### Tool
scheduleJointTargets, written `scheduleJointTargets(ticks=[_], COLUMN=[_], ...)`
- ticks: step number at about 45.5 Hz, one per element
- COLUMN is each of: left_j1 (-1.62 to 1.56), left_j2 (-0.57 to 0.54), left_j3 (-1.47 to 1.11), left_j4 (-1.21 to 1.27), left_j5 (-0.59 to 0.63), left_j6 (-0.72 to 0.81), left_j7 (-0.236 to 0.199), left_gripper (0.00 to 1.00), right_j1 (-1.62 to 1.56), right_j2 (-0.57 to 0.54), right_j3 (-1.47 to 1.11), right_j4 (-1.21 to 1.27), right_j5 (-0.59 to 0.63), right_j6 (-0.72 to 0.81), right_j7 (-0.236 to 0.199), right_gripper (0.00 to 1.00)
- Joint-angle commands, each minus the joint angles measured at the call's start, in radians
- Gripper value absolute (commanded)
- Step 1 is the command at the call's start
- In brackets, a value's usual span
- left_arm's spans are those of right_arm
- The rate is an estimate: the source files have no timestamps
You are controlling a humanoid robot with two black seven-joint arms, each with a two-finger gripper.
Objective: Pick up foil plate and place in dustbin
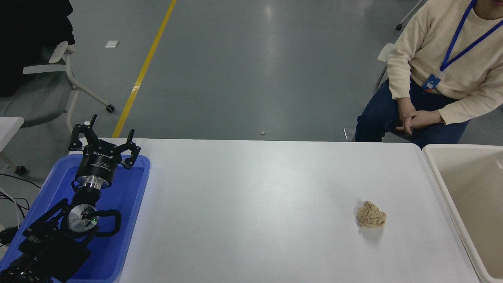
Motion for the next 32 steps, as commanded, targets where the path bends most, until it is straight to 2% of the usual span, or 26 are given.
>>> scheduleJointTargets(ticks=[1, 16, 24, 32], left_j1=[-0.001, -0.001, -0.001, -0.001], left_j2=[0.0, 0.0, 0.0, 0.0], left_j3=[0.0, 0.0, 0.0, 0.0], left_j4=[0.0, 0.0, 0.0, 0.0], left_j5=[0.0, 0.0, 0.0, 0.0], left_j6=[0.0, 0.0, 0.0, 0.0], left_j7=[0.0, 0.0, 0.0, 0.0], left_gripper=[1.0, 1.0, 1.0, 1.0], right_j1=[0.096, 0.383, 0.537, 0.656], right_j2=[-0.1, -0.121, -0.103, -0.094], right_j3=[-0.025, -0.348, -0.45, -0.494], right_j4=[0.23, 0.557, 0.602, 0.605], right_j5=[-0.045, -0.079, -0.078, -0.079], right_j6=[0.01, 0.057, 0.246, 0.513], right_j7=[0.0, 0.003, 0.005, 0.005], right_gripper=[0.99, 1.0, 1.0, 1.0])
